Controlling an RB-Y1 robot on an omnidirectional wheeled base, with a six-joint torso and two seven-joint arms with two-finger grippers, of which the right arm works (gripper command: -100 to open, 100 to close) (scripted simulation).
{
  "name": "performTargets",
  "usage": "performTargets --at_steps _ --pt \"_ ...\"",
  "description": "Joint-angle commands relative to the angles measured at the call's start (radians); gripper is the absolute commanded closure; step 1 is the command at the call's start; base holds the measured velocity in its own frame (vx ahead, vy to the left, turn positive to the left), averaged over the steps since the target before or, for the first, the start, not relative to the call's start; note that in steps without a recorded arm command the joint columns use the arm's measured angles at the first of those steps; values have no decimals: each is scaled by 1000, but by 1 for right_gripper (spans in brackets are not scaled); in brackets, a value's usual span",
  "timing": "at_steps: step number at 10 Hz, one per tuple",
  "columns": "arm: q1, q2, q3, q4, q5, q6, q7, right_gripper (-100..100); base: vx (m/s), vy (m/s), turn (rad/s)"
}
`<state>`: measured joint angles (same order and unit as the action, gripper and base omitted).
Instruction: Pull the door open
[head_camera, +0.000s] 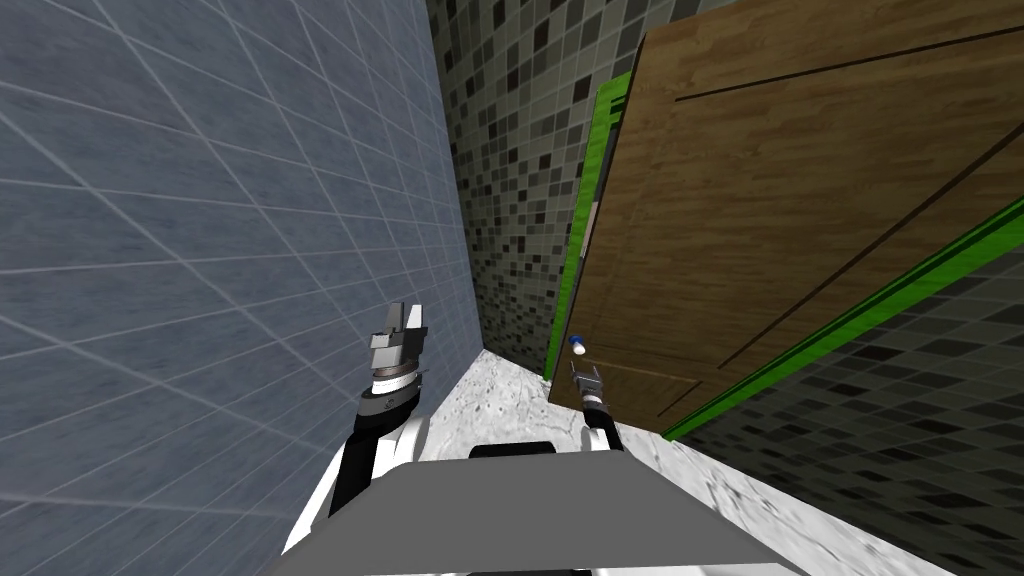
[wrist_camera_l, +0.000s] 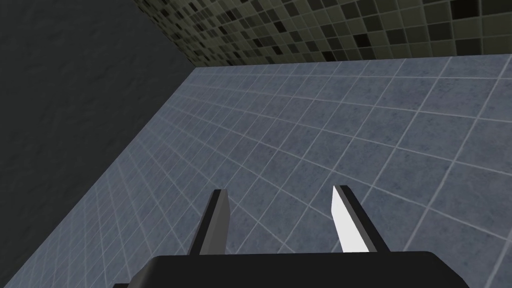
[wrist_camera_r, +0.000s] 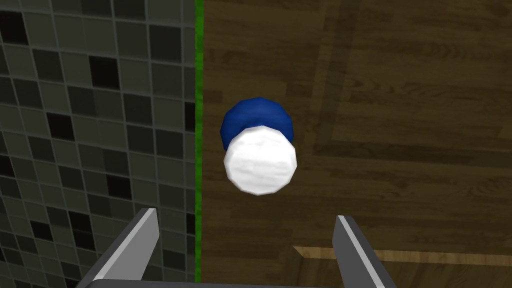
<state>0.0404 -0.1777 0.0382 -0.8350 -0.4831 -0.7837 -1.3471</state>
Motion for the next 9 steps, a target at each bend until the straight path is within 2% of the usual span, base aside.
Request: performTargets --at_steps 1,2,3,4,7,8,9 --pt "0 1 5 -2 -10 2 -28 -100 -59 -16 23" --pt "-1 1 3 0 -6 1 -17 -100 -25 -7 4" --pt "7 -24 -7 13 -15 -9 -45 -100 122 -13 149" --pt "9 -30 -10 16 -17 -11 -52 -100 197 -24 130" --pt "22 -75 -29 39 -31 -28 -97 -100 204 -24 113" --pt "24 -82 -33 43 -34 -31 -104 -100 199 -25 98" --pt "17 -78 -29 49 -31 -31 -101 -100 89 -13 17"
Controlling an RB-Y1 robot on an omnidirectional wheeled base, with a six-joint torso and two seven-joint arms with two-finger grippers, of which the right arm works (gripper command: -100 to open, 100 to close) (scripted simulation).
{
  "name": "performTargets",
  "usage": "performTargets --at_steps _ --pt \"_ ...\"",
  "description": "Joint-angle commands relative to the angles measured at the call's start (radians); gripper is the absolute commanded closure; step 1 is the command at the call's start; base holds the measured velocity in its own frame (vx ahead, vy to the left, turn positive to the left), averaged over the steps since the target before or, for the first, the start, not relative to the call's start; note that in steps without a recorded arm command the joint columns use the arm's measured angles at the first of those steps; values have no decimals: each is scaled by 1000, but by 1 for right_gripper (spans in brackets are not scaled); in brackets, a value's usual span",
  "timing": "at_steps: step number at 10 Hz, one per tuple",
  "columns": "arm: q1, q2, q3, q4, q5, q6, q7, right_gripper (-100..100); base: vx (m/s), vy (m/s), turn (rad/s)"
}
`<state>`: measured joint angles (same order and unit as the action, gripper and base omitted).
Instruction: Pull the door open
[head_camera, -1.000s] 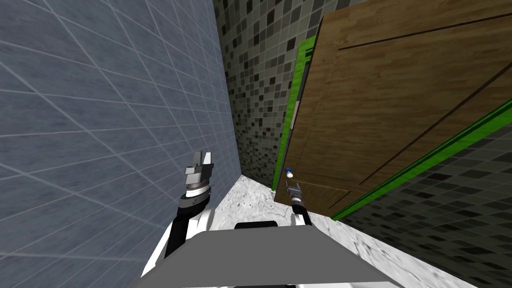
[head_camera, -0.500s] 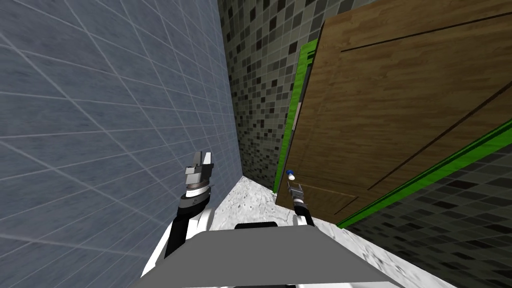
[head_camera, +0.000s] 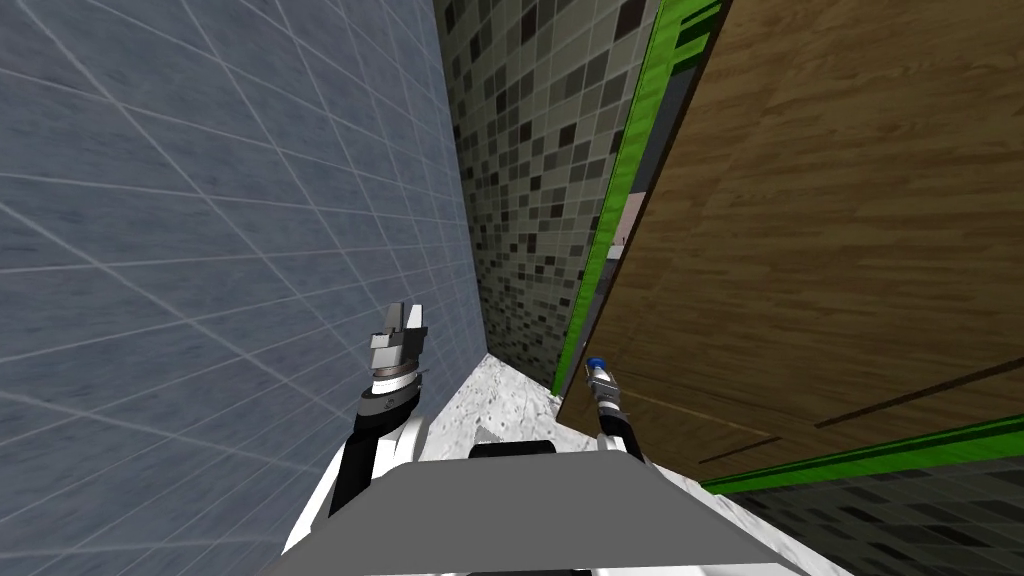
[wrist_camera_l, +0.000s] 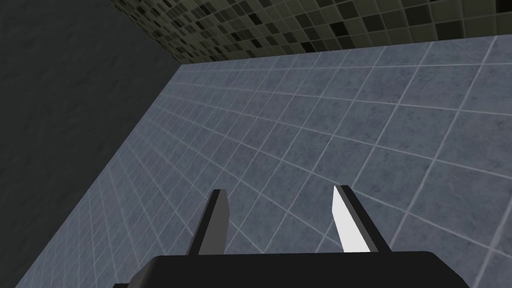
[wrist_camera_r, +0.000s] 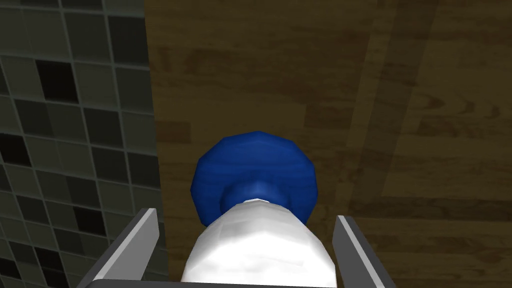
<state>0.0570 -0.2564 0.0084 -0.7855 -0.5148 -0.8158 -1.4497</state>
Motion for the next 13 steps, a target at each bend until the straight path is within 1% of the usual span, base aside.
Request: performTargets --at_steps 1,6,7,8,9,13 --pt "0 1 1 0 0 1 2 100 -9 -5 -35" --pt "0 1 1 0 0 1 2 100 -18 0 3" --pt "10 -13 16 -2 7 -2 -20 100 -125 -20 123" --pt "12 -17 21 -3 9 -3 -26 100 -166 -16 90" --pt "18 -25 31 -6 14 -7 -40 100 -185 -3 80" --pt "42 -65 81 -19 36 -24 -106 100 -212 -24 127"
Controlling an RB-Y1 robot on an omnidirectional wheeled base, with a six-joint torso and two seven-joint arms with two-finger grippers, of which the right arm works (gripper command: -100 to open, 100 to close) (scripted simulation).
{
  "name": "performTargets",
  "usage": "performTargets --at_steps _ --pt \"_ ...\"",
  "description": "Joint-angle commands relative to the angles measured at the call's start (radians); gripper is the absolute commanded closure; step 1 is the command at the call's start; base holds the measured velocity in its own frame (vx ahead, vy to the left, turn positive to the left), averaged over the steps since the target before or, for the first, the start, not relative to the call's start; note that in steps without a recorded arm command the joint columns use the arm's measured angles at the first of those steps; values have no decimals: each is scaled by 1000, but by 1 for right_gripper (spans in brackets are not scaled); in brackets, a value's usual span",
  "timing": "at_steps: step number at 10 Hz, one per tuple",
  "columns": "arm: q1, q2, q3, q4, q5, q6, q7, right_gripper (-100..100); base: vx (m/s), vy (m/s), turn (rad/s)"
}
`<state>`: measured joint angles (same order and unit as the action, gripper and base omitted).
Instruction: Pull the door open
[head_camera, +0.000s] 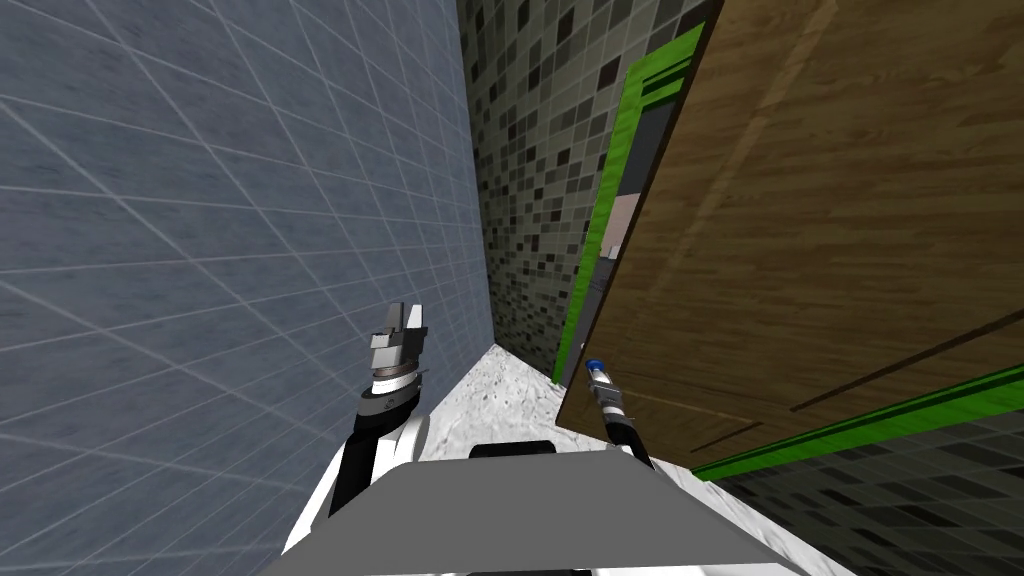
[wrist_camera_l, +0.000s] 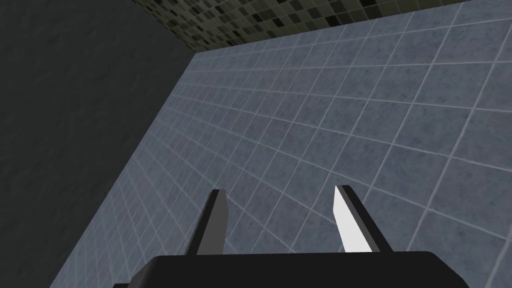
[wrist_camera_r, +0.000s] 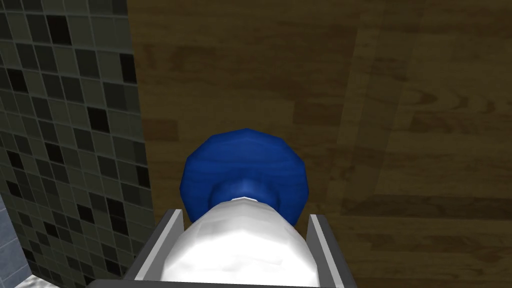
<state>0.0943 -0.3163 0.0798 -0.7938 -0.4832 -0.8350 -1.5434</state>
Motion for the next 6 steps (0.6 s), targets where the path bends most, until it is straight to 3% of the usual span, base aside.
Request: performTargets --at_steps 1,4,5,6 --pt "11 -15 22 -13 10 -9 -28 100 -210 -37 119" --pt "29 -45 58 -23 26 -21 -77 100 -228 -29 121" --pt "25 -40 49 -21 22 -14 -65 100 -104 -6 24" --pt "41 -57 72 -23 34 -32 -91 100 -171 -32 131"
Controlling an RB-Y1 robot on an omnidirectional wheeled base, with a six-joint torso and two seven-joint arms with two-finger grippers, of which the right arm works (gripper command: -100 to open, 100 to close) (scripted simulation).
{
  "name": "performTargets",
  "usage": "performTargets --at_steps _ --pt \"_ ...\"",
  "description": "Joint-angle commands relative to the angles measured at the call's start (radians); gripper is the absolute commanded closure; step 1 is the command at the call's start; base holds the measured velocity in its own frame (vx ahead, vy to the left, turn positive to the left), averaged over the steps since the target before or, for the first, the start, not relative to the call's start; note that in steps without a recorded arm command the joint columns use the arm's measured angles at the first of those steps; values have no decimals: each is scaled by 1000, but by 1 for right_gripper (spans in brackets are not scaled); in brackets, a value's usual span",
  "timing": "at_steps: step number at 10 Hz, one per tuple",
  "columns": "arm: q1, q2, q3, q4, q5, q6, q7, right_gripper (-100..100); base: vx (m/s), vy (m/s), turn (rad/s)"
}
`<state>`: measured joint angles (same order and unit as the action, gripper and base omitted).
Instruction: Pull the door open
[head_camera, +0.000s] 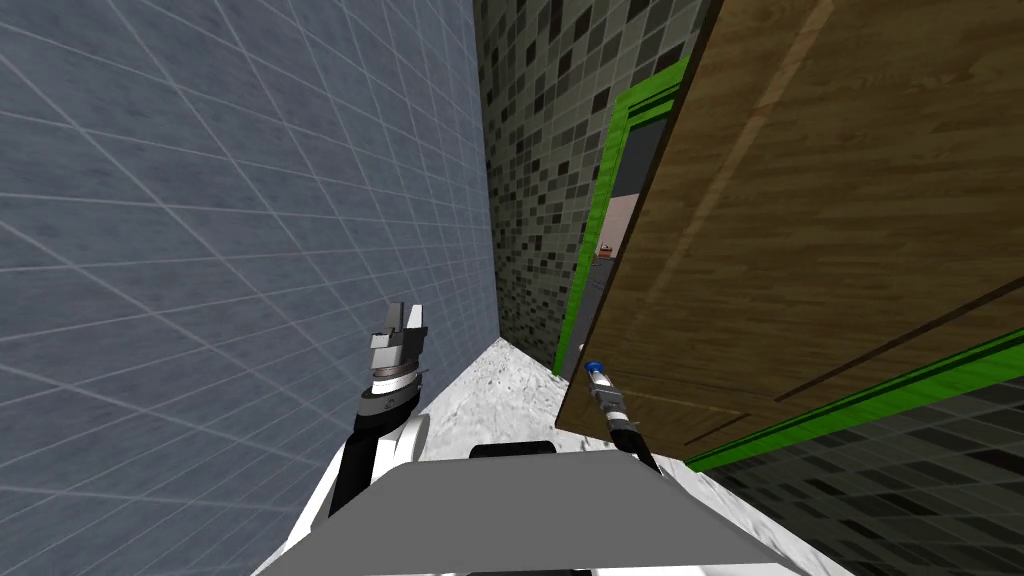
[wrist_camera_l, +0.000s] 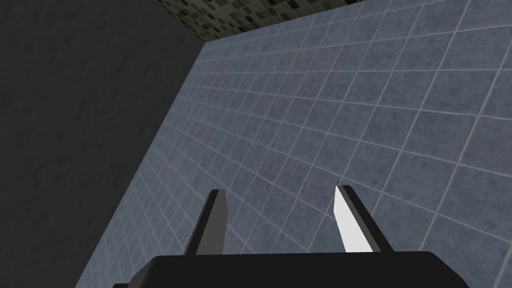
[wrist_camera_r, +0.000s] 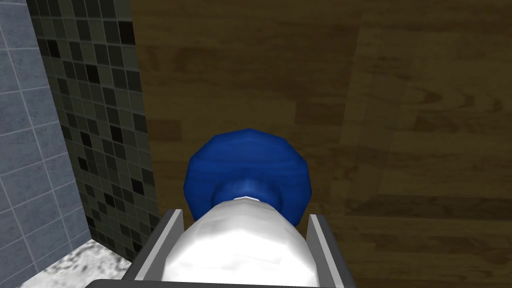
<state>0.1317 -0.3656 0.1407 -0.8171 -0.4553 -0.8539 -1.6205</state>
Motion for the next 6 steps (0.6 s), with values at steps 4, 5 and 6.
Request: performTargets --at_steps 4,5,6 --pt "36 -49 59 -9 33 -56 -70 100 -249 -39 123" --pt "43 -58 69 -11 38 -66 -82 100 -213 -28 75" --pt "50 -66 78 -13 43 -74 -93 100 -211 -43 81"
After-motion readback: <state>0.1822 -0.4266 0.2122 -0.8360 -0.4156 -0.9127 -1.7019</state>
